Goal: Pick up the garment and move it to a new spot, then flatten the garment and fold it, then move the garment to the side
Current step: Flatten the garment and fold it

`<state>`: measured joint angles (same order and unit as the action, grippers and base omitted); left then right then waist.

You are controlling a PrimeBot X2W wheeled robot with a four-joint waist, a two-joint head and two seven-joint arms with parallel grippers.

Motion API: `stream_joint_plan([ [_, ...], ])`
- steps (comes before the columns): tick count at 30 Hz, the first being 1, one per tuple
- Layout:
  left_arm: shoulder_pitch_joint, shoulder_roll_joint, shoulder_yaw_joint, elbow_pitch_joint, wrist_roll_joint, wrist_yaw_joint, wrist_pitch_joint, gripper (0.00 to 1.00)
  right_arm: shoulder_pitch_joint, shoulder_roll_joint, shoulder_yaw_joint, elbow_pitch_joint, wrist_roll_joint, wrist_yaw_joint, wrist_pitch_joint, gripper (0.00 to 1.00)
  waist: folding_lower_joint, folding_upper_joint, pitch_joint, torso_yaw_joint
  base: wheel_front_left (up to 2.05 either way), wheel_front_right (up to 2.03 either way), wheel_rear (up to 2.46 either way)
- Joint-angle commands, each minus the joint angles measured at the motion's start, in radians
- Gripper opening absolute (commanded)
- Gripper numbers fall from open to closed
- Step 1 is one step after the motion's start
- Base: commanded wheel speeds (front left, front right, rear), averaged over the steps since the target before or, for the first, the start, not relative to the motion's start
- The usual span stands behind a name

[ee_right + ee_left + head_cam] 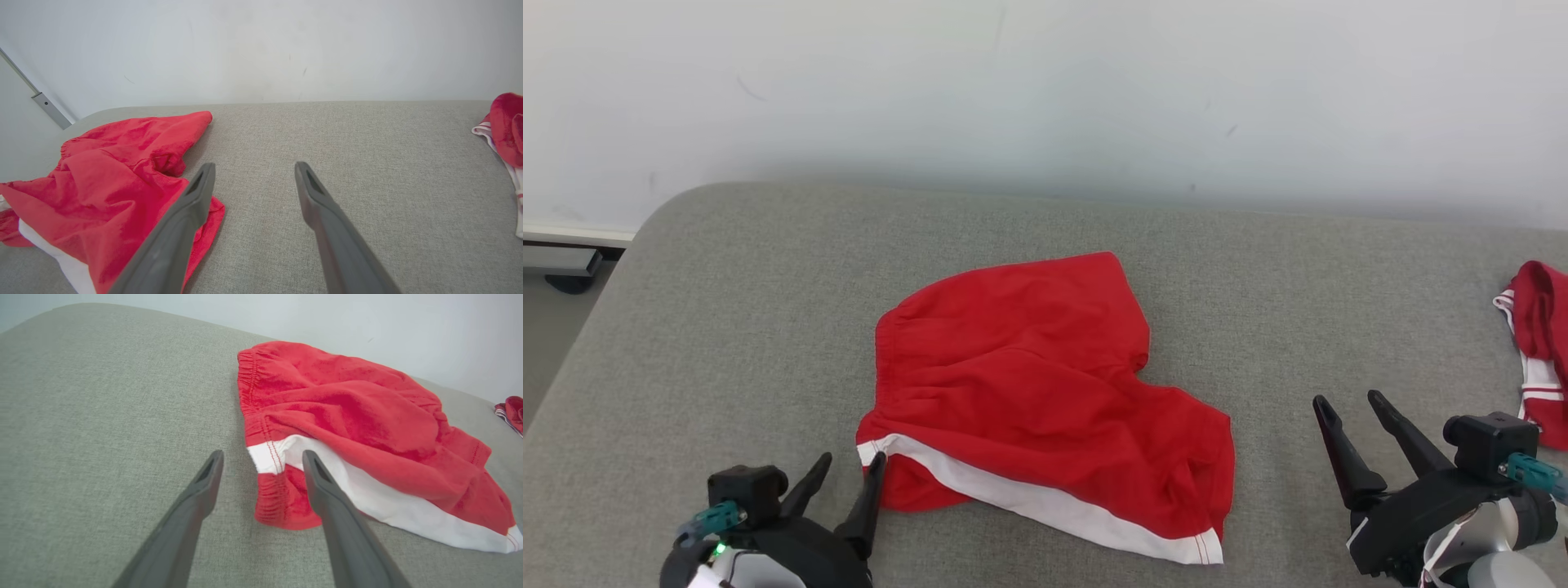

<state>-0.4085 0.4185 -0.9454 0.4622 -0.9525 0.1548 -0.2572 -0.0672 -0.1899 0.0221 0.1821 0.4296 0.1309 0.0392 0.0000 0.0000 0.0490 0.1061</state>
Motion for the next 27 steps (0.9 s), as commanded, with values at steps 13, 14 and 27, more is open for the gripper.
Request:
stream_joint_plan([
  [13, 0.182, -0.011, 0.315, -0.222, 0.238, 0.063, -0.008, 1.00, 0.025, 0.008, -0.069, 0.001, -0.017, 0.000, -0.033, 1.00, 0.0000, 0.0000, -0.037, -0.035, 0.00, 0.00, 0.00],
  [14, 0.197, -0.010, 0.336, -0.227, 0.258, 0.066, -0.009, 1.00, 0.029, 0.010, -0.075, 0.000, -0.021, 0.000, -0.036, 1.00, 0.0000, 0.0000, -0.041, -0.040, 0.00, 0.00, 0.00],
  [27, 0.357, 0.024, 0.555, -0.332, 0.414, 0.136, -0.009, 1.00, 0.083, 0.032, -0.135, -0.046, -0.052, 0.000, -0.037, 1.00, 0.0000, 0.0000, -0.075, -0.086, 0.00, 0.00, 0.00],
])
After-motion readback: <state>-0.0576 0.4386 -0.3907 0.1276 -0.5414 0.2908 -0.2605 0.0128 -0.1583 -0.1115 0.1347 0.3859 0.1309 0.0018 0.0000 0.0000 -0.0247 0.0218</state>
